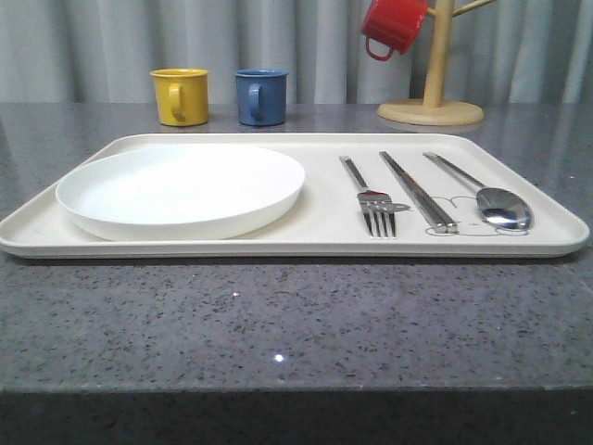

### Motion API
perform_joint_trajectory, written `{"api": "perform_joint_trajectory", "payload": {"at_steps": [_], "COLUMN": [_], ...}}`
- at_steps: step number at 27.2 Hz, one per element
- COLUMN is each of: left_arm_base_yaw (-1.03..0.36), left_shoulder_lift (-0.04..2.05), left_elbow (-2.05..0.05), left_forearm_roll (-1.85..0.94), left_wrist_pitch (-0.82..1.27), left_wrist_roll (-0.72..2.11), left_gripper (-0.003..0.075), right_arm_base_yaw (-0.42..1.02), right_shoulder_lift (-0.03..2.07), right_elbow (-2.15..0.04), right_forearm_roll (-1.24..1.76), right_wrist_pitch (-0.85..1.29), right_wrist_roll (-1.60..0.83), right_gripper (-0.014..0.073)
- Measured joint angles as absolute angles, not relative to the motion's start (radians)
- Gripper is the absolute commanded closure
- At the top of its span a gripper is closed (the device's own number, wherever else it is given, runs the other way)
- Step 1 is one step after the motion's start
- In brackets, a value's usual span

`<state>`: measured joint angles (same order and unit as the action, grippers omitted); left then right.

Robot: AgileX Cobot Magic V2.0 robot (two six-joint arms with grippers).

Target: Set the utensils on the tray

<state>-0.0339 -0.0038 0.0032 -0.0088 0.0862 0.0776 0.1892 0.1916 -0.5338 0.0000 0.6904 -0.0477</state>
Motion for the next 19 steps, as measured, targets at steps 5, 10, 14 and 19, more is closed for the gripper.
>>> {"api": "perform_joint_trajectory", "payload": {"at_steps": [5, 10, 14, 19], "left_arm_base_yaw": [-0.034, -0.034, -0.034, -0.034], "left_shoulder_lift": [-0.004, -0.004, -0.004, -0.004], "left_elbow": [0.003, 0.003, 0.003, 0.003], "left_forearm_roll": [-0.009, -0.009, -0.009, -0.009], "left_wrist_pitch": [0.086, 0.086, 0.086, 0.086], "left_wrist_roll": [0.078, 0.078, 0.078, 0.078], "left_gripper": [0.0738, 0.0738, 0.0738, 0.0738], "right_arm_base_yaw": [0.054, 0.016, 0.006, 0.006], "right_shoulder_lift": [0.010, -0.009, -0.009, -0.009], "right_elbow": [-0.233, -0.033, 0.026, 0.026], "right_forearm_roll": [0.000, 0.000, 0.000, 0.000], "right_wrist_pitch": [0.437, 0.229, 0.108, 0.084], "right_wrist_roll": [-0.048, -0.048, -0.048, -0.048], "right_gripper": [0.0662, 0.0662, 0.0662, 0.0662]}}
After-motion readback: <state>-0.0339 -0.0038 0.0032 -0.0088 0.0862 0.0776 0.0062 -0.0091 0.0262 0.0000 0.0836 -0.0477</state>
